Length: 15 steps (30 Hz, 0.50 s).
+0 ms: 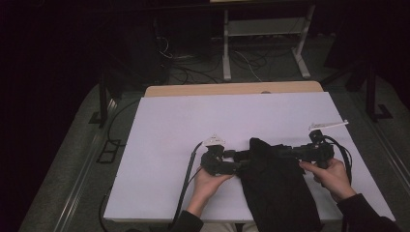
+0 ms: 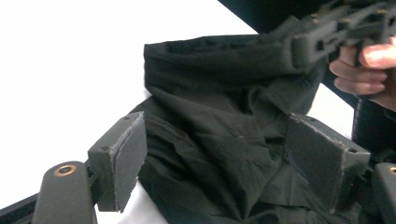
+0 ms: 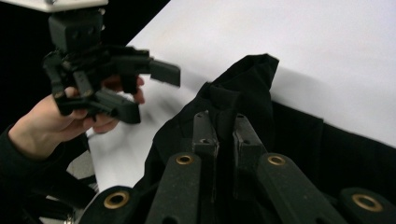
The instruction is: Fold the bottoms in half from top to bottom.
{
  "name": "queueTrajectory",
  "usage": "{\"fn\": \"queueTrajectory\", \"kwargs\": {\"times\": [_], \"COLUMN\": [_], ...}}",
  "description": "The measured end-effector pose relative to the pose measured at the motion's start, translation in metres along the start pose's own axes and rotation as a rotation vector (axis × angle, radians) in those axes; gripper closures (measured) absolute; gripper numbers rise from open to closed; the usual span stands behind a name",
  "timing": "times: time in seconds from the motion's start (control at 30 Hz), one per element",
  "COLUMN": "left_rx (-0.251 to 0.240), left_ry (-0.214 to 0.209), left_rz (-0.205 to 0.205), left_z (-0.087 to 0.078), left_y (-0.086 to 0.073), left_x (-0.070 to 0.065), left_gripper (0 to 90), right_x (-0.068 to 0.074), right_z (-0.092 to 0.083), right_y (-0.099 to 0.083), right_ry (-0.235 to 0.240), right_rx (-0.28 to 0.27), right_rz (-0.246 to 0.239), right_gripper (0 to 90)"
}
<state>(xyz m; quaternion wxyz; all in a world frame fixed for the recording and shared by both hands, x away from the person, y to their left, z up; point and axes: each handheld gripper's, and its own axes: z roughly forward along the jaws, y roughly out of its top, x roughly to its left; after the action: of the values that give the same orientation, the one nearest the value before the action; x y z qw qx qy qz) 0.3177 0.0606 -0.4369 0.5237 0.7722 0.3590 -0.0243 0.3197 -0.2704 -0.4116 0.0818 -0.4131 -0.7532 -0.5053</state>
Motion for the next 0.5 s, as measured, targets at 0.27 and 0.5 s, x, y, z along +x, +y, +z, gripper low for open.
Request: {"fn": "queueTrajectory", "kwargs": {"times": [0.27, 0.5], "left_rx": [-0.016, -0.021], "left_ry": [0.011, 0.015], "left_rz": [-0.007, -0.007], "left_z": [-0.001, -0.002], "left_y": [0.001, 0.001], "left_x": [0.001, 0.002], "left_gripper": [21.2, 21.2], "right_x": [0.004, 0.007], "right_z": [-0.005, -0.008], "right_y": [-0.009, -0.018], "right_ry": [0.042, 0.055], "right_rx": [0.013, 0.020], "right_rz": [-0.013, -0.030], "right_gripper": [81.7, 81.6]}}
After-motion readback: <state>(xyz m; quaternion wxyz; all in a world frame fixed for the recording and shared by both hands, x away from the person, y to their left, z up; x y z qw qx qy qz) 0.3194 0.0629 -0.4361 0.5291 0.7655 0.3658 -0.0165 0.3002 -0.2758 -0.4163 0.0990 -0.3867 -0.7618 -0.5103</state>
